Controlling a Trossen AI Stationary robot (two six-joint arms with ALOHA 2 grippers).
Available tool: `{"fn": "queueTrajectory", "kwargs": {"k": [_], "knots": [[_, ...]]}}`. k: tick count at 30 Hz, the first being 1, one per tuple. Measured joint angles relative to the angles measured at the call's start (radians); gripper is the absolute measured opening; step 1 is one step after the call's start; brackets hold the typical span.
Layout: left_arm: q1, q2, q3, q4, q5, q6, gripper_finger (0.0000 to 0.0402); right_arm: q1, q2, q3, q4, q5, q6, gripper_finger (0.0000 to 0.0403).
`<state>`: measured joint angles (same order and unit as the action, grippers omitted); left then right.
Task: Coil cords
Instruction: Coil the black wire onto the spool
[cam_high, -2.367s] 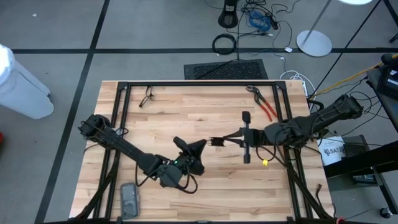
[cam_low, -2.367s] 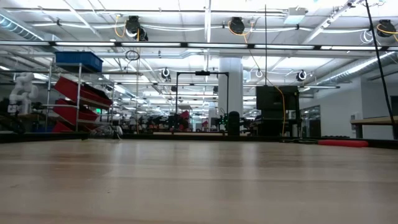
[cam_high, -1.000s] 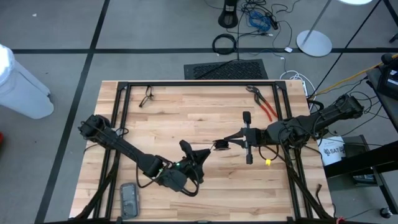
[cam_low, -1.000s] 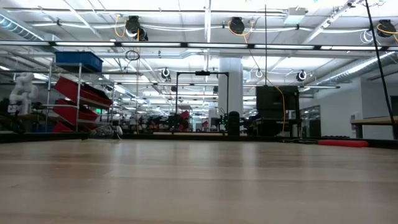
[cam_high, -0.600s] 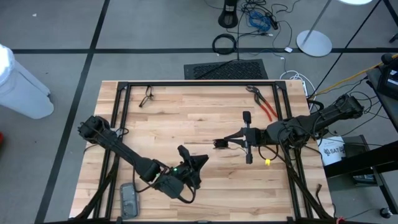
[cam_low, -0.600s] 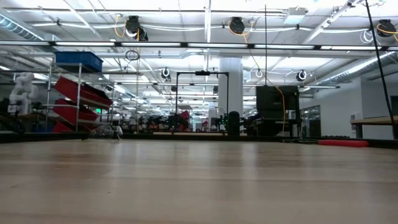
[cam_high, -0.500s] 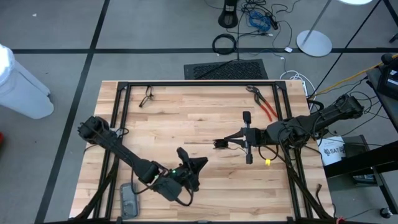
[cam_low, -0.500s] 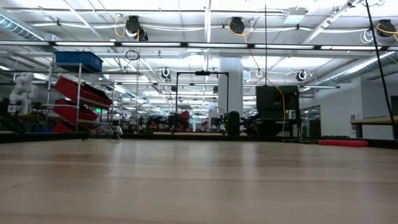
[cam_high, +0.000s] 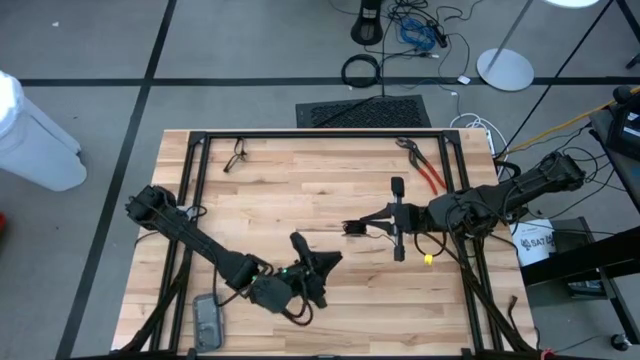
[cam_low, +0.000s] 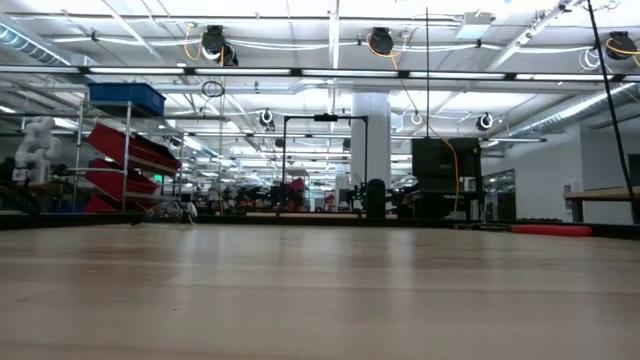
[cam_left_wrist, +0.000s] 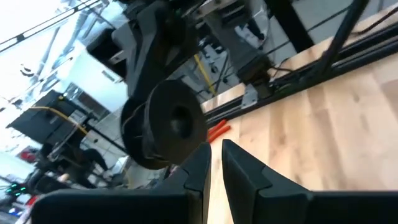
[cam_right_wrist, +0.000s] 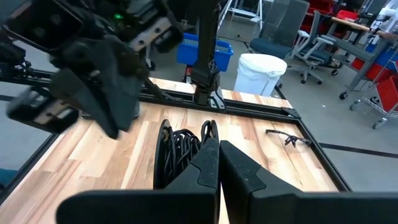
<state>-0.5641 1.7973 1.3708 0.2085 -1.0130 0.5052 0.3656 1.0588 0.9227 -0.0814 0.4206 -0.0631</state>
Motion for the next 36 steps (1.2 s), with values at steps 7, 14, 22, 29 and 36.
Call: {"fn": "queueTrajectory", "kwargs": {"k": [7,14,22,29,36], "knots": [[0.015,0.0,0.0,0.022,-0.09,0.087,0.0063,0.0,0.0,0.0,0.0,0.0,0.0,0.0],[0.025,0.0,0.0,0.164,-0.079,0.128,0.0126,0.0,0.0,0.0,-0.002,0.001,-0.012,0.0],[0.102,-0.001,0.001,0.188,0.072,-0.1,0.0187,0.0,0.0,0.0,-0.003,0.001,-0.016,0.0],[0.126,-0.001,0.001,0.122,0.092,-0.179,0.0198,0.0,0.0,0.0,-0.003,0.001,-0.016,0.0],[0.132,-0.001,0.001,0.115,0.092,-0.178,0.014,0.0,0.0,0.0,-0.005,0.001,-0.016,0.0]]}}
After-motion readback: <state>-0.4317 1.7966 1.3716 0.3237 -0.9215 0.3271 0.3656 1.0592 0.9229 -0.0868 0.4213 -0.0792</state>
